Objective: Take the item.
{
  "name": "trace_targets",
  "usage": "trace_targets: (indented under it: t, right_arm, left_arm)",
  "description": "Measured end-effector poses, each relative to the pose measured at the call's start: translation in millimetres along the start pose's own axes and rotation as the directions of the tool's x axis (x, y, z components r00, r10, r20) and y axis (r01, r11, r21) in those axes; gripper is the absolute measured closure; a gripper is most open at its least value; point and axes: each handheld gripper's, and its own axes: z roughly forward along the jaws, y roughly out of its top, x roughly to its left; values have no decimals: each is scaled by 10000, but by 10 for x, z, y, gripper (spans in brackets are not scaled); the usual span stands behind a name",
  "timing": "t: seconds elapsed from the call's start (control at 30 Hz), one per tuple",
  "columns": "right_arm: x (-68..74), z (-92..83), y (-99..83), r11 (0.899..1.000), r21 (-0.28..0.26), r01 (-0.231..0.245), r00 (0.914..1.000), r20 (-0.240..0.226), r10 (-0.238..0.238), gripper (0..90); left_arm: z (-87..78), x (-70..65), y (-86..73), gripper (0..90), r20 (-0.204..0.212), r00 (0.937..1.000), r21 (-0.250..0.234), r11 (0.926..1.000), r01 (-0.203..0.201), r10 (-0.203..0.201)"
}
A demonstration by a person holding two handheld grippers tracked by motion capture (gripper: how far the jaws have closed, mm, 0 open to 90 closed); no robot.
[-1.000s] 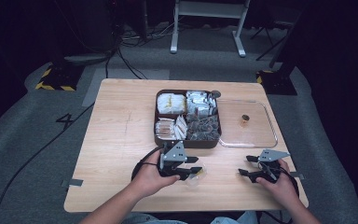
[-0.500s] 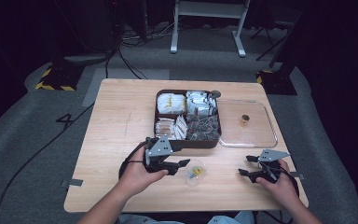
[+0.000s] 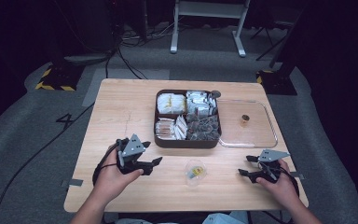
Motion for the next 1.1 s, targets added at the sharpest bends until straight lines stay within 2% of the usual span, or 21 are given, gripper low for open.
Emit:
trace_targets:
  t: [0.03, 0.07, 0.1, 0.27, 0.4, 0.5, 0.57, 0.6, 0.8, 0.9, 1.03, 1.1]
  right_arm:
    - [-1, 1, 0, 10000, -1, 0, 10000, 0, 0, 285]
    - [-1, 1, 0, 10000, -1, 0, 10000, 0, 0, 285]
    - [-1, 0, 1, 10000, 7, -7, 10000, -7, 7, 284]
    - [-1, 1, 1, 10000, 5, 3, 10000, -10, -3, 282]
    - [0, 1, 1, 10000, 6, 2, 10000, -9, -2, 282]
    - [-1, 1, 1, 10000, 6, 4, 10000, -8, -4, 282]
    - [-1, 1, 1, 10000, 5, 3, 10000, -11, -3, 282]
    - [-1, 1, 1, 10000, 5, 3, 10000, -11, -3, 282]
    - [-1, 1, 1, 10000, 6, 3, 10000, -15, -3, 281]
    - [-2, 1, 1, 10000, 7, -1, 10000, -20, 1, 281]
    - [-1, 1, 1, 10000, 4, 4, 10000, -17, -4, 281]
    - [-1, 1, 1, 10000, 8, 4, 10000, -15, -4, 281]
  left_arm:
    - [-26, 42, -69, 318, -185, 9997, 133, 9998, 130, -128]
    - [-26, 42, -69, 319, -185, 9997, 133, 9998, 130, -128]
    - [-46, 91, -149, 318, -414, 9988, 278, 9993, 260, -248]
    - [-58, 165, -280, 316, -623, 9968, 547, 9971, 531, -496]
    - [-67, 252, -432, 308, -1005, 9919, 897, 9922, 864, -773]
    - [-63, 287, -490, 306, -1139, 9897, 993, 9901, 987, -873]
    - [-49, 339, -579, 310, -1347, 9860, 1257, 9853, 1153, -982]
    - [-49, 339, -579, 311, -1347, 9860, 1257, 9853, 1153, -982]
    - [-5, 418, -772, 306, -1474, 9782, 1715, 9702, 1709, -1463]
    - [0, 437, -810, 301, -1569, 9766, 1823, 9675, 1752, -1473]
    - [-8, 462, -896, 292, -1672, 9725, 2074, 9585, 1957, -1624]
    - [-11, 467, -916, 293, -1688, 9732, 2124, 9583, 1909, -1565]
